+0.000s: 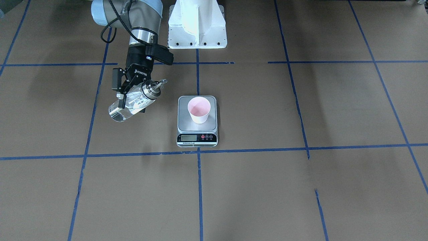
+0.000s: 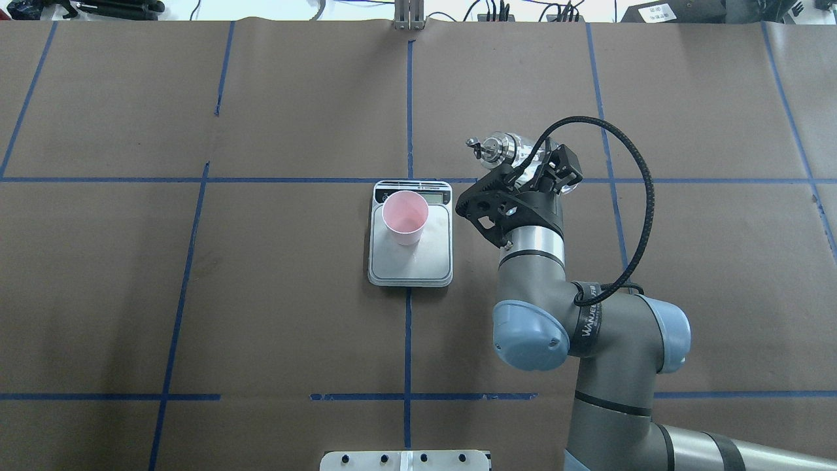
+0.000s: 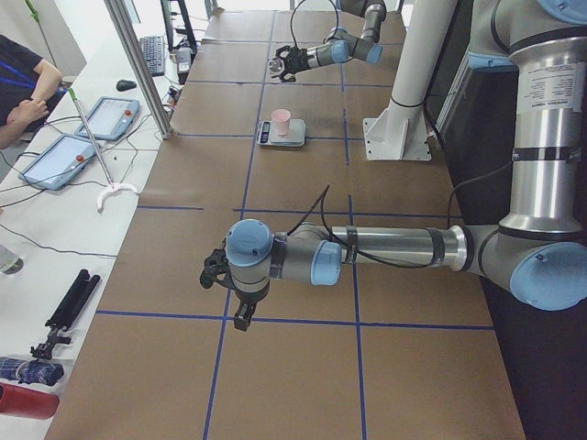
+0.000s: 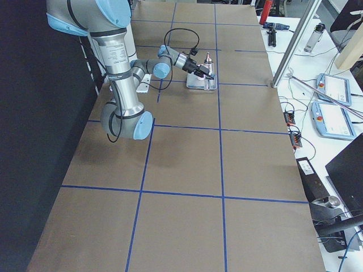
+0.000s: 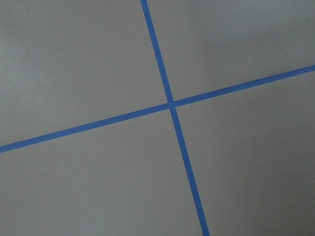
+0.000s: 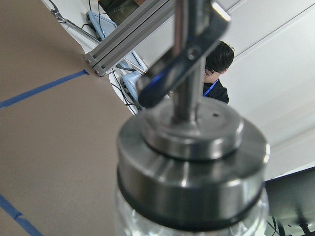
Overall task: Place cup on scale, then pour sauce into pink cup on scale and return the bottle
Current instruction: 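Lift the bottle with the right gripper and carry it toward the pink cup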
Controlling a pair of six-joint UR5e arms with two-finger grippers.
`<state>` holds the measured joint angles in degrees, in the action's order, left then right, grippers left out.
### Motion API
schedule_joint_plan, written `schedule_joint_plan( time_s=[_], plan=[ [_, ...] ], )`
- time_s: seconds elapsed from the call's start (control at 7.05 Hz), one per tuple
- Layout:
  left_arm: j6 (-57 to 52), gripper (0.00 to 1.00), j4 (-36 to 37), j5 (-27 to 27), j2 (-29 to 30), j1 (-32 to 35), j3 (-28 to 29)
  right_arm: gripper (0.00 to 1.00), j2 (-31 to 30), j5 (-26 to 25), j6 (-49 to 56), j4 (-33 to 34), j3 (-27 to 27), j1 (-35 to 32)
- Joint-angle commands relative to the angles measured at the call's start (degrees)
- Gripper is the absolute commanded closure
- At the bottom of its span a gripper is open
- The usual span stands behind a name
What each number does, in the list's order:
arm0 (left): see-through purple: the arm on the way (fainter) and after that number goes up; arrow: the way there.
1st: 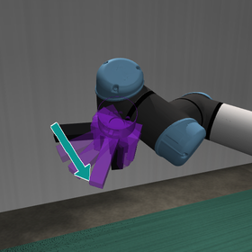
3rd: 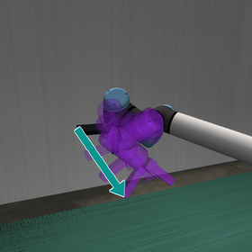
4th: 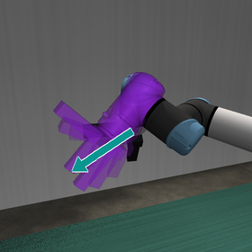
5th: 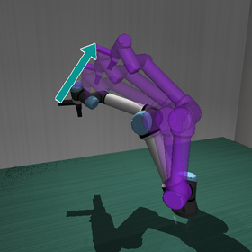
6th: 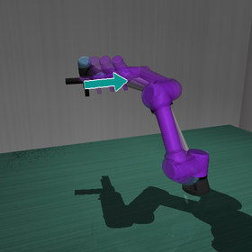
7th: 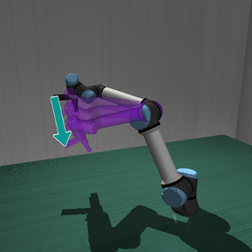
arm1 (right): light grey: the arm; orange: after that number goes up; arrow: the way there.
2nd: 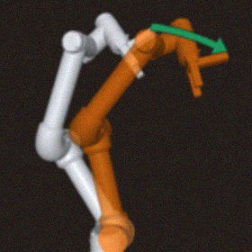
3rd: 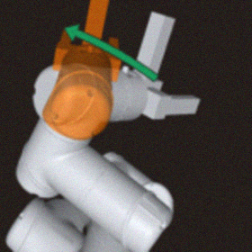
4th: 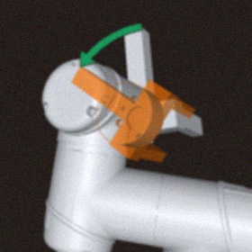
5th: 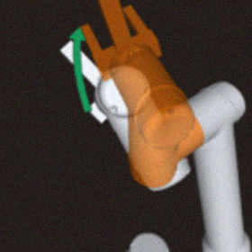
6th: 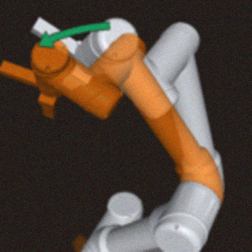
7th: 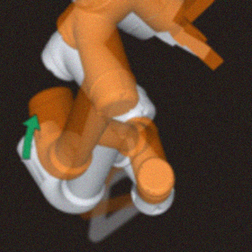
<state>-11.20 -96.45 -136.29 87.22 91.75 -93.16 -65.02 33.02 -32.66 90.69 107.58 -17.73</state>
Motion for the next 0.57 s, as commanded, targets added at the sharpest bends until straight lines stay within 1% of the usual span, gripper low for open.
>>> schedule_joint_plan(
  time_s=[0.0, 0.14, 0.28, 0.43],
  plan=[
    [0.03, 0.00, 0.03, -0.03, -0.03, 0.01, 0.00, 1.00, 1.72, -2.77, -0.04, 2.03, -5.16, 0.33],
    [0.03, 0.00, 0.03, -0.03, 0.06, 0.01, 0.00, 1.00, 2.08, -4.44, -0.12, 1.94, -7.19, 0.68],
    [0.03, 0.00, 0.03, -0.11, 0.06, 0.01, 0.00, 1.00, 2.17, -6.46, -0.04, 2.20, -7.82, 1.46],
    [0.03, 0.00, 0.12, -0.12, 0.06, 0.01, 0.09, 1.00, 2.17, -8.83, -0.04, 3.86, -7.91, 2.26]
  ],
)
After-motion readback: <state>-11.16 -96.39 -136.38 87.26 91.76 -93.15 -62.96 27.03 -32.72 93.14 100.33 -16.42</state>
